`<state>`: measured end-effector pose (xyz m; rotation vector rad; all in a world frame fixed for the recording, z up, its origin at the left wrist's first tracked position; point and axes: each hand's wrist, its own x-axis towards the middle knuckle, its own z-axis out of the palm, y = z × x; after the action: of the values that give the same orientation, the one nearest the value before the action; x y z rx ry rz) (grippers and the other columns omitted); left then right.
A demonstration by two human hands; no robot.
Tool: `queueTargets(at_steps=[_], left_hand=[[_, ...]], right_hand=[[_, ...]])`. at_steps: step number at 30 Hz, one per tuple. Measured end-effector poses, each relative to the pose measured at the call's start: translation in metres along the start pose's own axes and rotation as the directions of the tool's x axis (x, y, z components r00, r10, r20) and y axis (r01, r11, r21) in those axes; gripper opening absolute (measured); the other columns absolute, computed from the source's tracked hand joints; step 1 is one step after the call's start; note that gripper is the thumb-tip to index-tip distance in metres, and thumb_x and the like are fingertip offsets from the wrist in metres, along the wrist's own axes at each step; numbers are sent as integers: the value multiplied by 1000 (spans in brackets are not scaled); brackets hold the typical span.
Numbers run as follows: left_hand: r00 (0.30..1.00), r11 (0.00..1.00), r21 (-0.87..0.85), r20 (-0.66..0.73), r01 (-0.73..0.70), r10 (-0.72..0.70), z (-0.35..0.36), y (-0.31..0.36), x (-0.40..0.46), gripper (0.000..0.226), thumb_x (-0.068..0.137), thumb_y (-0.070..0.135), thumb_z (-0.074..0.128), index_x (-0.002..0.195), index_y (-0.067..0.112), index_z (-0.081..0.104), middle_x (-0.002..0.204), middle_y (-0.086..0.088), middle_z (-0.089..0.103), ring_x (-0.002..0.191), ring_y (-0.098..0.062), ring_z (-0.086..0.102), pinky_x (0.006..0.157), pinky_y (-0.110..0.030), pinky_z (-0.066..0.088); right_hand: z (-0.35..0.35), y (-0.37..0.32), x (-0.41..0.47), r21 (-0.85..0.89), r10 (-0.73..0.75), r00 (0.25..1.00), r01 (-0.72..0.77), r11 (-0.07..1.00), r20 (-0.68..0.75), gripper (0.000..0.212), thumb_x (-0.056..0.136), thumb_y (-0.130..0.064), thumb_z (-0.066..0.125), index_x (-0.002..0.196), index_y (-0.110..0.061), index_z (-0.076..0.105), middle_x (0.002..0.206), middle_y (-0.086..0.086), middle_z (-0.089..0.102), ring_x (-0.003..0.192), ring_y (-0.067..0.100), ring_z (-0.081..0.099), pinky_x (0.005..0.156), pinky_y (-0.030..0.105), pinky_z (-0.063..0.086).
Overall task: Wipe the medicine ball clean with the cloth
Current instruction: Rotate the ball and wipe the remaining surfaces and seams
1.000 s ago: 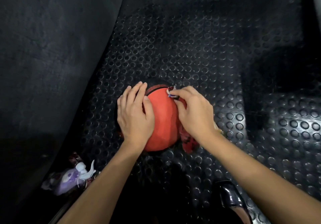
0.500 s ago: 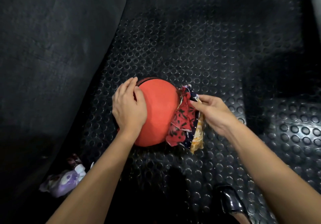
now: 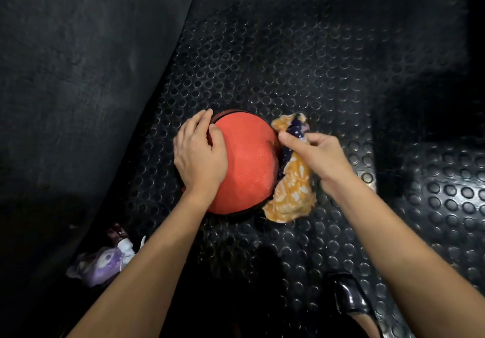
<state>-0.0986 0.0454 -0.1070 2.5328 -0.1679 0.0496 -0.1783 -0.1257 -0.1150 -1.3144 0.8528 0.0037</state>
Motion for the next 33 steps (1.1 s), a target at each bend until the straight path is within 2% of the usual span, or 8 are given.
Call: queueTargets(at_steps=[3, 6, 10, 16, 21, 27, 30, 33], left_hand=[[1000, 1000, 12, 1, -1, 1, 0, 1, -1, 50, 92, 36, 30, 135, 25, 53, 141, 10, 49, 134, -11, 37, 114, -42, 26], [1000, 1000, 19, -1, -6, 6, -1, -1, -4, 49, 92, 35, 30, 134, 26, 53, 141, 11, 49, 135, -11, 36, 114, -41, 26], [1000, 1000, 7, 26, 4, -4, -6, -2, 2, 45, 96, 31, 31, 136, 25, 52, 142, 9, 48, 134, -12, 36, 114, -38, 25], [977, 971, 172, 165, -164, 136, -7, 7, 18, 43, 101, 29, 33, 140, 17, 47, 149, 1, 41, 146, -22, 16, 118, -47, 2], [959, 954, 186, 201, -237, 199, 3, 20, 9, 55, 94, 44, 25, 141, 24, 45, 149, 8, 39, 144, -17, 21, 119, -43, 7], [981, 966, 175, 89, -188, 175, 1, 5, -3, 51, 97, 32, 25, 142, 17, 43, 150, 2, 40, 142, -18, 26, 118, -42, 16], [986, 972, 164, 60, -166, 158, -1, 3, -10, 49, 97, 36, 29, 140, 21, 47, 148, 6, 42, 143, -17, 25, 118, -42, 14], [986, 968, 192, 64, -161, 152, -2, 2, -12, 54, 93, 50, 31, 139, 25, 48, 148, 8, 42, 143, -21, 25, 117, -47, 14]], right_hand=[[17, 4, 1, -42, -121, 992, 123, 992, 38, 27, 64, -33, 84, 65, -9, 72, 122, -5, 60, 111, -2, 53, 95, 23, 41], [24, 9, -2, 98, -61, 974, 40, 994, 216, 26, 60, -28, 84, 70, -10, 69, 106, 1, 66, 87, 9, 64, 78, 30, 50], [22, 11, -14, -104, -275, 913, 319, 942, 302, 28, 71, -8, 80, 84, -20, 58, 86, -9, 59, 73, -3, 56, 69, 13, 45], [20, 25, -17, -64, -360, 930, 365, 929, 72, 15, 89, -21, 64, 103, -16, 67, 96, -6, 69, 89, 1, 62, 81, 16, 47], [-1, 34, 4, -32, -137, 981, 134, 990, -138, 21, 94, -28, 55, 74, -26, 61, 54, -18, 52, 53, -3, 48, 58, 19, 42], [0, 21, 16, -242, -199, 980, 189, 952, -17, 45, 94, -35, 54, 134, -20, 41, 115, -7, 56, 100, 5, 57, 88, 21, 46], [16, 14, 20, -399, -283, 959, 268, 877, 22, 33, 92, -43, 53, 115, -22, 65, 111, -11, 64, 105, 11, 59, 96, 39, 46], [31, 15, -1, -430, -335, 942, 290, 855, -30, 26, 91, -39, 56, 111, -27, 67, 109, -9, 64, 104, 11, 58, 91, 35, 45]])
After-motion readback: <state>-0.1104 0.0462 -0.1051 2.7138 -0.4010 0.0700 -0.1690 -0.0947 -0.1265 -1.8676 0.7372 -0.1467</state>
